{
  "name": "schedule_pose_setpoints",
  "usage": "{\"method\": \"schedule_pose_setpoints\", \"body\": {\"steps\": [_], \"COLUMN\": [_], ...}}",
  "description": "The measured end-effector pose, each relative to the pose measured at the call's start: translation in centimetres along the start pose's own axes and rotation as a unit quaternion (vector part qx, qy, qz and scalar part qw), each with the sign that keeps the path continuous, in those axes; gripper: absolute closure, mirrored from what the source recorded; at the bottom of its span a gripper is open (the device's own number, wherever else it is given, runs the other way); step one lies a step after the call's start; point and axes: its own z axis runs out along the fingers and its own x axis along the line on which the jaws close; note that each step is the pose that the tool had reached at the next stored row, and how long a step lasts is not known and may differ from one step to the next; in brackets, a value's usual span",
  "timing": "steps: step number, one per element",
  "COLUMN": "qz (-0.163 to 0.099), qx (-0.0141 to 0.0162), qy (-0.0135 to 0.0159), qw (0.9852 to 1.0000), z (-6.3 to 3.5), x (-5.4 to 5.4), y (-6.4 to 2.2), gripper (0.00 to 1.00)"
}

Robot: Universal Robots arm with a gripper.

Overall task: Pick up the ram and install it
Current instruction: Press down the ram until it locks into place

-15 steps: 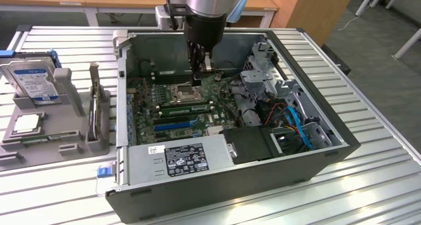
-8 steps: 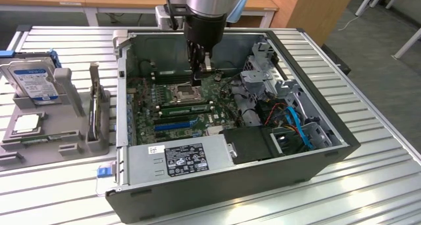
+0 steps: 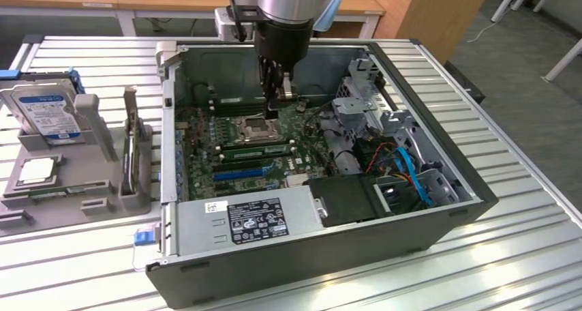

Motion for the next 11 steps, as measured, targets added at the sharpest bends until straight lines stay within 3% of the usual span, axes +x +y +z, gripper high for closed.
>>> {"method": "schedule_pose_setpoints", "body": {"steps": [5,11], "qz": [0.037,0.09], "qx": [-0.001,-0.0025], "qy": [-0.0009,-0.0022], "qw": [0.9993,0.9959], "z": [0.0,0.0], "x": [-0.01,0.0], "y": [0.0,0.0], "gripper": [0.89,0.89]}}
